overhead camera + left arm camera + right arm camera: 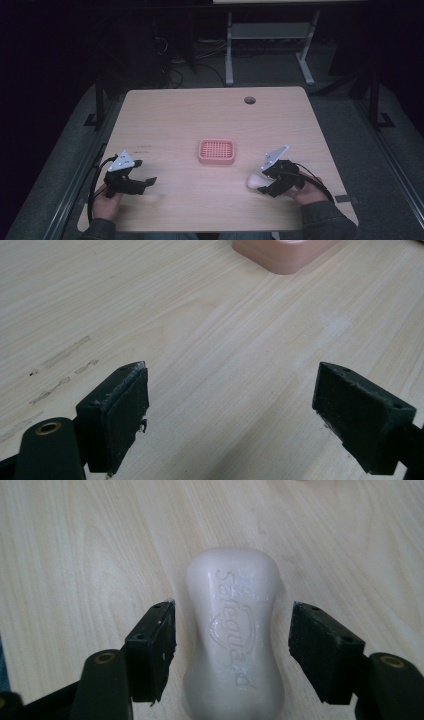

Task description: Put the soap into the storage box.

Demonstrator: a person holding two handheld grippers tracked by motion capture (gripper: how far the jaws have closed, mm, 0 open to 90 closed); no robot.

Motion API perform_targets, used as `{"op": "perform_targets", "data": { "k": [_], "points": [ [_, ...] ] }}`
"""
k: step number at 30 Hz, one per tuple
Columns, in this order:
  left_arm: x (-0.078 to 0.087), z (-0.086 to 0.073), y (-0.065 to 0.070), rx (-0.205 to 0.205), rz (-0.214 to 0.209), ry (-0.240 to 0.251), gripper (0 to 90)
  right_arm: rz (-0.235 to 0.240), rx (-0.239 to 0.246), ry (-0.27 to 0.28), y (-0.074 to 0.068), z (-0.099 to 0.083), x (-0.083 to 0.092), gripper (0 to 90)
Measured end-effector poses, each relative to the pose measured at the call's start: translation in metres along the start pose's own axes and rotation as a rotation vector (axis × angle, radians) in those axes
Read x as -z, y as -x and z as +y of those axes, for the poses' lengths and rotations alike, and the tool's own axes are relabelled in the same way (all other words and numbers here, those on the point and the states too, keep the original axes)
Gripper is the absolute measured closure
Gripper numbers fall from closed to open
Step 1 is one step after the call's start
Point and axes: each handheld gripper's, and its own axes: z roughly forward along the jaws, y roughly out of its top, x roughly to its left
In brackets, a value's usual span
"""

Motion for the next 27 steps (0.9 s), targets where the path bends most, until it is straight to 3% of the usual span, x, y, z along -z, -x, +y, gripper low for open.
{"op": "perform_targets", "data": {
  "k": [15,27],
  "points": [
    [0.001,0.000,0.000,0.000,0.004,0.006,14.4,0.008,0.024,-0.081,0.001,0.004,-0.016,45.9],
    [0.002,0.000,-0.002,-0.006,0.007,0.003,14.4,0.025,0.007,-0.093,0.004,0.005,-0.020,46.7]
  ]
}}
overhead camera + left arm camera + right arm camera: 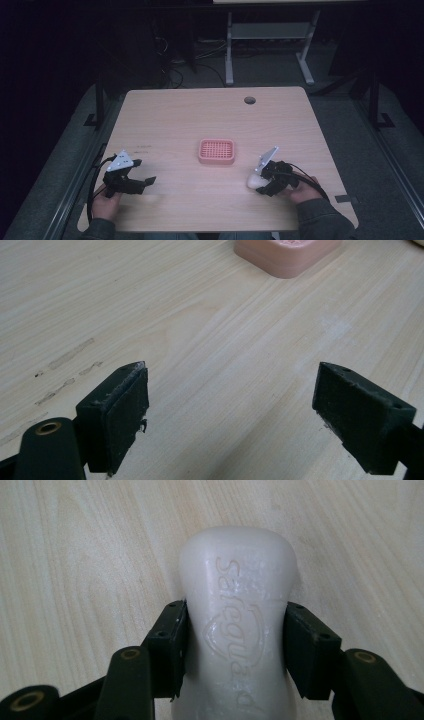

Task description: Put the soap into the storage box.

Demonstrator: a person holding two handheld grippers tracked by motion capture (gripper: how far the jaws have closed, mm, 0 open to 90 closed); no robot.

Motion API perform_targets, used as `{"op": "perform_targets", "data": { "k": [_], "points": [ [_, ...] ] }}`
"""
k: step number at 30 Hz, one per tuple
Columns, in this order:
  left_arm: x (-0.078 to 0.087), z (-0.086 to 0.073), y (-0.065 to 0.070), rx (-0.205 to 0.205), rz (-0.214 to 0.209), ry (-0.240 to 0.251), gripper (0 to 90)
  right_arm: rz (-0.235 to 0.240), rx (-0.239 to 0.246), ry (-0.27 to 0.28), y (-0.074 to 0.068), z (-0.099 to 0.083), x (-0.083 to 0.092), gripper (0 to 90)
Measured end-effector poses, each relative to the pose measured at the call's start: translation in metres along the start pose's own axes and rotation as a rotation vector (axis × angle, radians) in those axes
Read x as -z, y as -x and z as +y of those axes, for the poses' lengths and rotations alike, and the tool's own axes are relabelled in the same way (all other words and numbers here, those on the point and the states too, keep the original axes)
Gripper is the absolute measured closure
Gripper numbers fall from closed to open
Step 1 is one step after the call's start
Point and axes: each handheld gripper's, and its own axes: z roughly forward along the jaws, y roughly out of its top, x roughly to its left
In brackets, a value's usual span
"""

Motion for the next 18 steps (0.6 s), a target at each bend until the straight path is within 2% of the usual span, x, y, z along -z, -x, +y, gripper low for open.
{"op": "perform_targets", "data": {
  "k": [13,18],
  "points": [
    [-0.0013,0.0006,0.0014,0.017,0.002,0.007,14.4,-0.016,0.011,-0.026,-0.0025,0.0038,0.0007,48.5],
    [-0.0019,0.0015,0.0004,-0.002,0.009,0.000,14.4,-0.012,0.016,-0.016,-0.0035,0.0059,0.0052,48.5]
  ]
}}
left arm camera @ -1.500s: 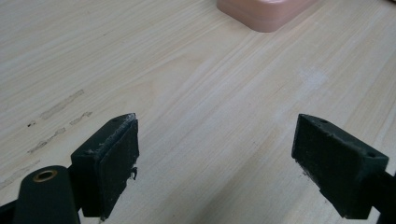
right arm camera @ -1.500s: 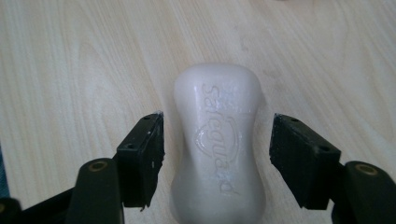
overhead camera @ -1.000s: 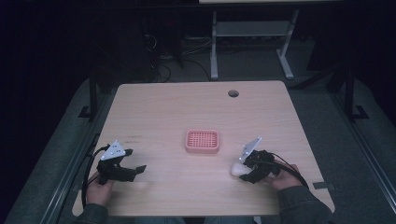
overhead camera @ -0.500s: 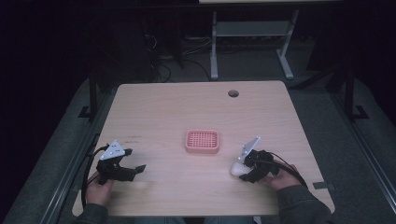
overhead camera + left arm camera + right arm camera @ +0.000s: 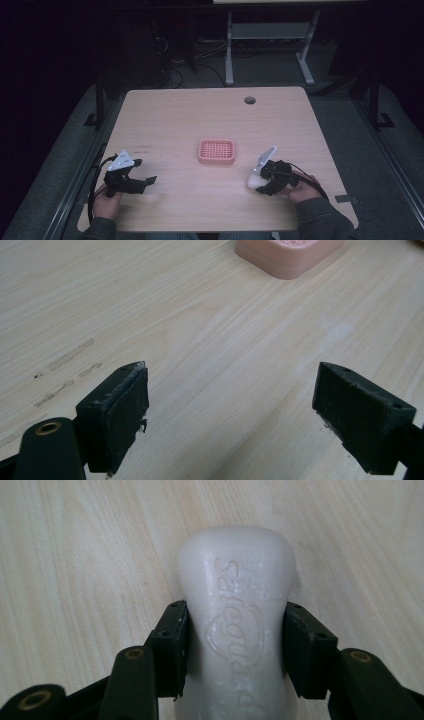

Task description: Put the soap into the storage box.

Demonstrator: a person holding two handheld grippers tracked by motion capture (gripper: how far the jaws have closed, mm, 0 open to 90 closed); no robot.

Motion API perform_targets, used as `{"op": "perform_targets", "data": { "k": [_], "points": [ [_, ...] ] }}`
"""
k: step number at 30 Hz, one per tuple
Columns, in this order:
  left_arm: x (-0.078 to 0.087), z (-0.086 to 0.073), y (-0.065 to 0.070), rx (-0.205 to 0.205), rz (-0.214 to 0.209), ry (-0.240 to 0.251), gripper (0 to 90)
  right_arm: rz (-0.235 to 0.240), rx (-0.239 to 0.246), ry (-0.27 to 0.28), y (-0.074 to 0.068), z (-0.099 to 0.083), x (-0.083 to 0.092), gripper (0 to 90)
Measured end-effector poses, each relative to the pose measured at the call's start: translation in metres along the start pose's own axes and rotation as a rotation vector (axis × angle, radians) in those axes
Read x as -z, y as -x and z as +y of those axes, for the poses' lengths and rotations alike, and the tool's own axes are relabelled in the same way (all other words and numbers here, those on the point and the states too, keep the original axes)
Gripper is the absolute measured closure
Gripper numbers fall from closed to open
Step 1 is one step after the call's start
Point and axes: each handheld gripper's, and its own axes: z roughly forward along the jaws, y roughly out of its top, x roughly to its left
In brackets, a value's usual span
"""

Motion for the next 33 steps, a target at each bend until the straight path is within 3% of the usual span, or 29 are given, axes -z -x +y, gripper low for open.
{"op": "perform_targets", "data": {
  "k": [1,14,17,19,23,33],
  "points": [
    [-0.001,0.000,0.001,0.015,0.000,0.009,14.5,0.003,0.000,0.010,0.000,0.000,0.002,48.5],
    [-0.005,0.004,0.002,-0.010,0.001,0.011,14.4,-0.010,0.042,0.040,0.005,0.018,0.023,48.6],
    [-0.006,0.004,0.002,-0.015,0.000,0.007,14.4,-0.012,0.045,0.040,0.008,0.021,0.025,48.5],
    [-0.007,0.004,0.004,0.006,-0.002,0.016,14.4,-0.011,0.048,0.039,0.011,0.024,0.026,48.5],
    [-0.007,0.004,0.003,-0.017,0.000,0.008,14.4,-0.001,0.058,0.042,0.017,0.029,0.027,48.6],
    [-0.004,0.003,0.004,-0.018,0.000,0.001,14.4,0.010,0.084,0.031,0.025,0.044,0.028,48.5]
  ]
}}
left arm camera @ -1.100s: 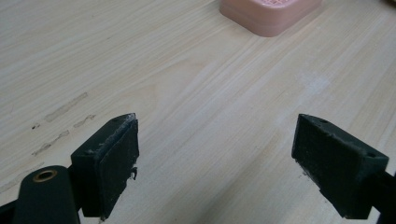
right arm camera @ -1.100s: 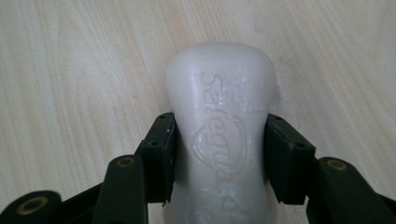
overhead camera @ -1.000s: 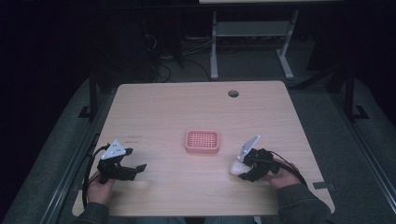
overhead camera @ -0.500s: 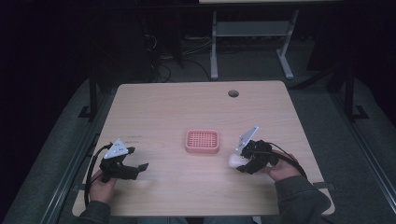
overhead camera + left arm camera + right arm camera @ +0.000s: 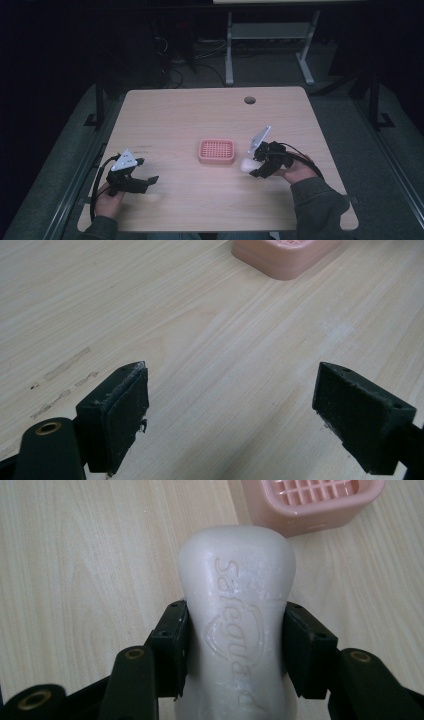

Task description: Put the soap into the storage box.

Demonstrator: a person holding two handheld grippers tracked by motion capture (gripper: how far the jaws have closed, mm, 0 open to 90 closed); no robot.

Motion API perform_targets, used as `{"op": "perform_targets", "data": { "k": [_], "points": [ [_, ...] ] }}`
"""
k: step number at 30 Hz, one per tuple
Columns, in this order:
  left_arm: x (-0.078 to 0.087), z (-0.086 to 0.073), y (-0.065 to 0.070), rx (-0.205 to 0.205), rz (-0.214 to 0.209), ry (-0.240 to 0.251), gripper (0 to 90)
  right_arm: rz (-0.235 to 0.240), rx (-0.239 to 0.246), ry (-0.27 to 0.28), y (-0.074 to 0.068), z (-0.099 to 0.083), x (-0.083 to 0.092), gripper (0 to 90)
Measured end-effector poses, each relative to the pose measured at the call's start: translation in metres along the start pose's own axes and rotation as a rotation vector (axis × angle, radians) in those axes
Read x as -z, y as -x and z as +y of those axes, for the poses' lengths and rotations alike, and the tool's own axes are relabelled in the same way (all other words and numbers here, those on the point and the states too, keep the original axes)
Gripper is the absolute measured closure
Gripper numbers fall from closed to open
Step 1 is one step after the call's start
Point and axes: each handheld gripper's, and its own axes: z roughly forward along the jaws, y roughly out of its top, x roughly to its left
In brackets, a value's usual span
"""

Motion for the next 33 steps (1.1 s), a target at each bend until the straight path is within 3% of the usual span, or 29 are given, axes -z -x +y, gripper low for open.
{"op": "perform_targets", "data": {
  "k": [33],
  "points": [
    [0.000,-0.001,-0.001,0.005,0.006,0.001,14.4,0.039,0.087,0.046,0.017,0.041,0.005,48.5]
  ]
}}
